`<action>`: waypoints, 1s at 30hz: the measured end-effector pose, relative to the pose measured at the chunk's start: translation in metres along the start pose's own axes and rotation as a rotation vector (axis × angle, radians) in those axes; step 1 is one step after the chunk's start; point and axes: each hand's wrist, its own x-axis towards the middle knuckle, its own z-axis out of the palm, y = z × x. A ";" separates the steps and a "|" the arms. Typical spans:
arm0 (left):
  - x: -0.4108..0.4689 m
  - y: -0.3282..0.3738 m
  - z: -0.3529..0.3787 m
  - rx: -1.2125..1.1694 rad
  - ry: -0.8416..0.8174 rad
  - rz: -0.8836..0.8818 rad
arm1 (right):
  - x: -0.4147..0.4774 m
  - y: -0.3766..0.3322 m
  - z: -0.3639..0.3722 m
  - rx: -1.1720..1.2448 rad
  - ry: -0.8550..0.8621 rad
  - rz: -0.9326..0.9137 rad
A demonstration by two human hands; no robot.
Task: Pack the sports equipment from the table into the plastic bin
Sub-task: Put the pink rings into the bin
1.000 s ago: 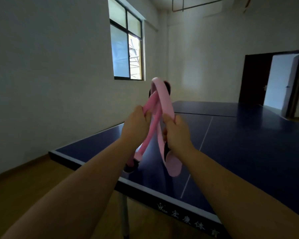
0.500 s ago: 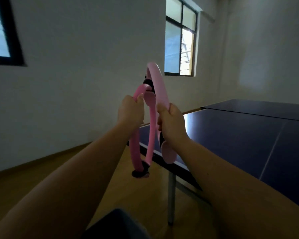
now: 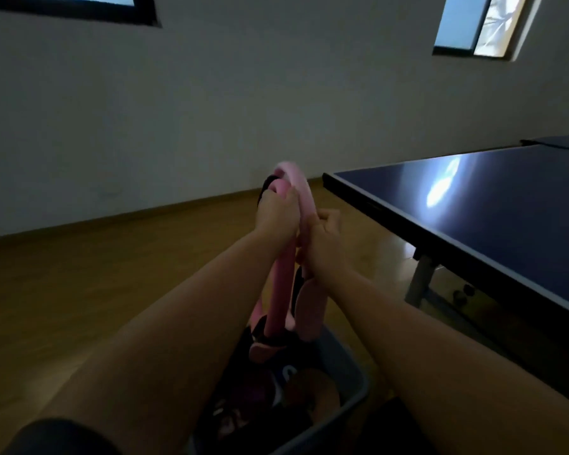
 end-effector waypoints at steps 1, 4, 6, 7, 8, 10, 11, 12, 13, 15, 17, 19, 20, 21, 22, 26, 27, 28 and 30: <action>0.000 -0.013 -0.002 -0.028 -0.005 -0.062 | 0.000 0.012 0.004 0.000 -0.017 0.037; 0.009 -0.065 -0.007 -0.032 -0.015 -0.232 | -0.001 0.053 0.024 0.031 -0.069 0.131; 0.014 -0.097 -0.010 -0.029 -0.012 -0.313 | -0.001 0.082 0.032 -0.035 -0.093 0.161; 0.017 -0.109 -0.011 -0.034 -0.007 -0.343 | -0.001 0.094 0.034 -0.071 -0.114 0.181; 0.022 -0.124 -0.014 -0.029 -0.004 -0.366 | 0.001 0.108 0.036 -0.096 -0.145 0.209; 0.029 -0.148 -0.020 0.012 -0.009 -0.368 | 0.009 0.137 0.035 -0.219 -0.223 0.263; 0.031 -0.156 -0.022 0.045 -0.029 -0.349 | 0.012 0.146 0.032 -0.289 -0.270 0.284; 0.036 -0.167 -0.024 0.090 -0.061 -0.333 | 0.016 0.158 0.030 -0.336 -0.310 0.334; 0.039 -0.173 -0.025 0.147 -0.098 -0.299 | 0.020 0.162 0.028 -0.350 -0.341 0.394; 0.045 -0.185 -0.024 0.258 -0.181 -0.242 | 0.026 0.171 0.024 -0.346 -0.348 0.510; 0.049 -0.192 -0.023 0.358 -0.259 -0.216 | 0.031 0.182 0.024 -0.292 -0.294 0.609; 0.055 -0.201 -0.021 0.424 -0.331 -0.187 | 0.035 0.193 0.025 -0.169 -0.197 0.714; 0.056 -0.205 -0.019 0.453 -0.366 -0.182 | 0.038 0.200 0.025 -0.081 -0.155 0.764; 0.057 -0.207 -0.017 0.489 -0.406 -0.175 | 0.041 0.205 0.023 0.025 -0.127 0.803; 0.056 -0.209 -0.015 0.523 -0.450 -0.164 | 0.043 0.207 0.021 0.112 -0.110 0.827; 0.056 -0.208 -0.011 0.618 -0.615 -0.091 | 0.064 0.220 0.014 0.403 -0.076 0.896; 0.058 -0.206 -0.011 0.628 -0.637 -0.077 | 0.070 0.221 0.014 0.423 -0.081 0.910; 0.061 -0.203 -0.012 0.636 -0.662 -0.067 | 0.073 0.220 0.014 0.429 -0.070 0.912; 0.065 -0.198 -0.012 0.687 -0.732 -0.056 | 0.079 0.217 0.014 0.448 -0.010 0.924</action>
